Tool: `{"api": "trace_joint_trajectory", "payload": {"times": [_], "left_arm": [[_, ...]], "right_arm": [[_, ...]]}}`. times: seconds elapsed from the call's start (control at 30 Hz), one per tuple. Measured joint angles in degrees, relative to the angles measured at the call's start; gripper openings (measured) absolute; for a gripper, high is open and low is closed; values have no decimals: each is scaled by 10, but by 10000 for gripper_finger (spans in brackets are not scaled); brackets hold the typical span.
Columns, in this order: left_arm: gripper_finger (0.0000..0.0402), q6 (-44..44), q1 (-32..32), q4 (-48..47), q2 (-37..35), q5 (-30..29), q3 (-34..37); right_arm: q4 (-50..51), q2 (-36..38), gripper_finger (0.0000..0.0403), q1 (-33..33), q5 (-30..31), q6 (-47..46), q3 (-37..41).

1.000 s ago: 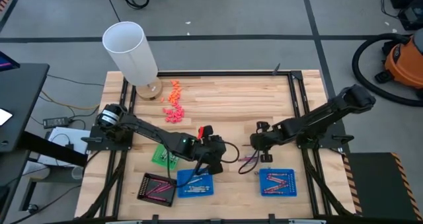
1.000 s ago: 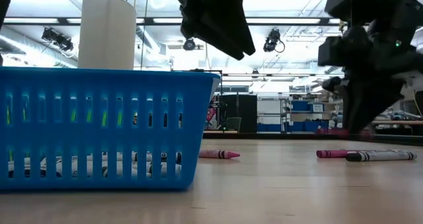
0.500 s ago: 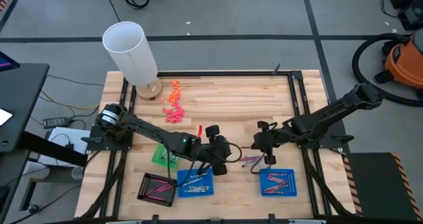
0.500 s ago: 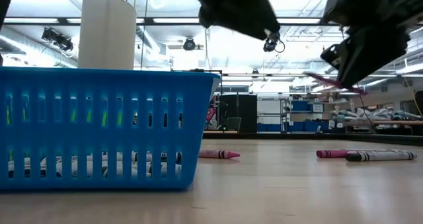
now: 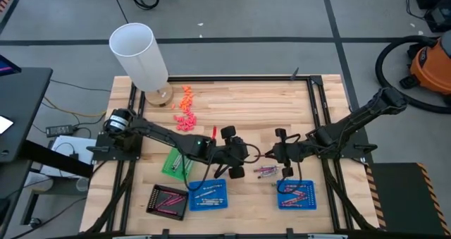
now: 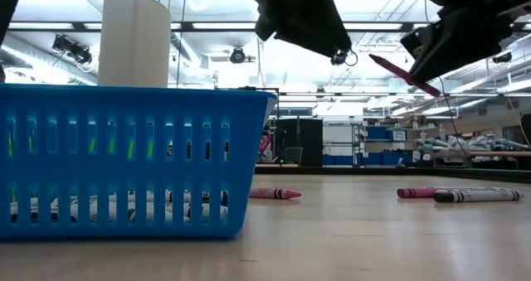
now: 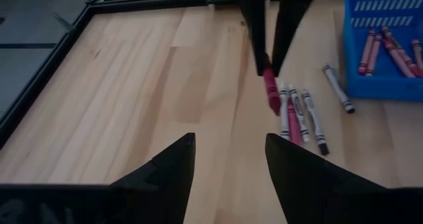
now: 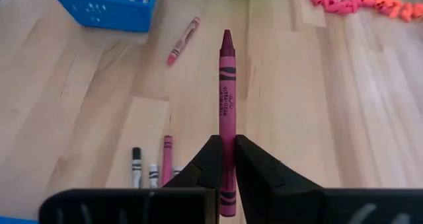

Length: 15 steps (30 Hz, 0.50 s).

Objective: Sort crayons
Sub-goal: Put the red crayon into the black basket

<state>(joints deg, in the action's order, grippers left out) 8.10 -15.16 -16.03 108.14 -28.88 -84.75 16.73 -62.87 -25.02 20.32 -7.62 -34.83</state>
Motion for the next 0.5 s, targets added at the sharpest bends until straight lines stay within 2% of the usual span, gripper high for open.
{"api": "trace_joint_trajectory", "payload": {"times": [0.37, 0.5], "left_arm": [[194, 2, 8, -36, -1, 3, 0], [194, -2, 8, -36, -1, 52, 0]], "right_arm": [[-43, 0, 40, -2, 28, 13, 0], [-86, 0, 40, -2, 30, 40, 0]]}}
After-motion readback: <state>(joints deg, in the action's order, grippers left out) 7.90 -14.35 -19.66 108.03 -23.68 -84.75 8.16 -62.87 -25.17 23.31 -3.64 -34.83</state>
